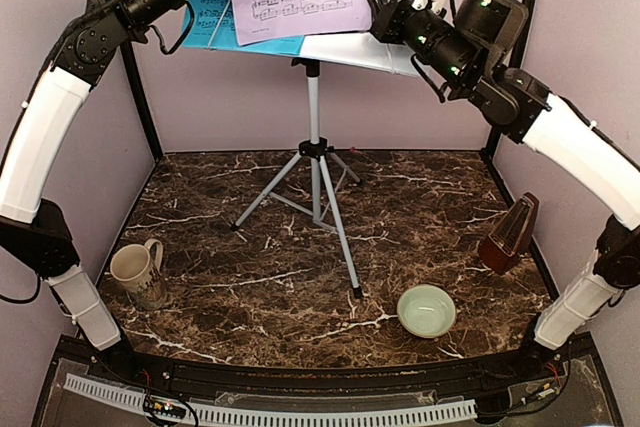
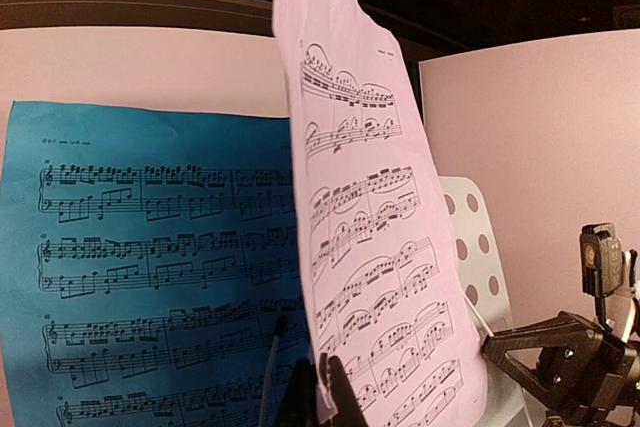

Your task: Set up the instrument practice props

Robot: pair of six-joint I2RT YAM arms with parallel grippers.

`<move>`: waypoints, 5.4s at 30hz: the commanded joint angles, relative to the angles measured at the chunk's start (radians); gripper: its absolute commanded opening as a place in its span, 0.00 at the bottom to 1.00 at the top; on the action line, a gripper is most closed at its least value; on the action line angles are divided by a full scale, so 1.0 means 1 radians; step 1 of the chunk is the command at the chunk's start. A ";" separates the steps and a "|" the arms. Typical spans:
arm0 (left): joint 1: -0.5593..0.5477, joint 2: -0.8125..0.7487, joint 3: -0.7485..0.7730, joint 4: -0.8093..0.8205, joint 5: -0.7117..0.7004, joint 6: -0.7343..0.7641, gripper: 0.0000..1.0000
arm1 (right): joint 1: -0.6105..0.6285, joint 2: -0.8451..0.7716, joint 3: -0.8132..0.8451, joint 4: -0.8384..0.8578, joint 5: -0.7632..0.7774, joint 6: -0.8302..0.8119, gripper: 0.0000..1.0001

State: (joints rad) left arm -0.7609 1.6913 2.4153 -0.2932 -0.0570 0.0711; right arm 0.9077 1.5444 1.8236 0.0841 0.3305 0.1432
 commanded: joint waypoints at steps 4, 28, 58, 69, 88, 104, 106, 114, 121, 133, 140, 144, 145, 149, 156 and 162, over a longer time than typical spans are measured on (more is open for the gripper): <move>0.003 -0.025 0.016 0.048 -0.123 -0.025 0.00 | 0.018 -0.044 -0.028 0.114 0.056 -0.040 0.00; 0.002 0.035 0.071 0.029 0.167 0.032 0.00 | 0.031 -0.079 -0.157 0.290 -0.069 -0.151 0.00; -0.035 0.115 0.102 0.063 0.217 0.096 0.28 | 0.033 -0.062 -0.142 0.275 -0.121 -0.171 0.00; -0.050 0.036 0.023 0.094 0.181 0.104 0.57 | 0.034 -0.069 -0.153 0.285 -0.100 -0.166 0.00; -0.101 -0.094 -0.119 0.116 0.114 0.156 0.81 | 0.080 -0.090 -0.138 0.297 -0.035 -0.210 0.56; -0.101 -0.409 -0.651 0.159 0.047 0.080 0.97 | 0.105 -0.206 -0.206 0.194 -0.049 -0.254 0.94; -0.101 -0.458 -0.730 0.169 0.033 0.061 0.99 | 0.105 -0.247 -0.242 0.174 -0.039 -0.252 0.97; -0.101 -0.580 -0.998 0.207 0.032 -0.026 0.99 | 0.105 -0.461 -0.465 0.098 0.109 -0.207 0.98; -0.101 -0.675 -1.224 0.237 0.019 -0.147 0.99 | 0.104 -0.693 -0.652 -0.021 0.291 -0.066 0.99; -0.100 -0.739 -1.460 0.301 -0.003 -0.259 0.99 | 0.093 -0.739 -0.756 -0.462 0.510 0.212 1.00; -0.100 -0.719 -1.509 0.335 0.010 -0.288 0.99 | -0.055 -0.614 -0.682 -0.731 0.455 0.446 1.00; -0.094 -0.716 -1.528 0.360 0.021 -0.309 0.99 | -0.186 -0.576 -0.631 -0.903 0.480 0.589 1.00; -0.091 -0.715 -1.530 0.365 0.026 -0.312 0.99 | -0.228 -0.570 -0.621 -0.938 0.483 0.652 1.00; -0.082 -0.708 -1.532 0.382 0.044 -0.319 0.99 | -0.343 -0.514 -0.572 -1.124 0.522 0.856 1.00; -0.070 -0.713 -1.537 0.382 0.059 -0.320 0.99 | -0.533 -0.458 -0.614 -1.199 0.509 0.986 1.00; -0.056 -0.733 -1.543 0.379 0.069 -0.322 0.99 | -0.621 -0.373 -0.648 -1.150 0.508 0.955 1.00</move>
State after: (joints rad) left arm -0.8284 0.9867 0.8917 0.0586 -0.0078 -0.2409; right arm 0.3199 1.1320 1.2018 -1.0828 0.8307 1.0870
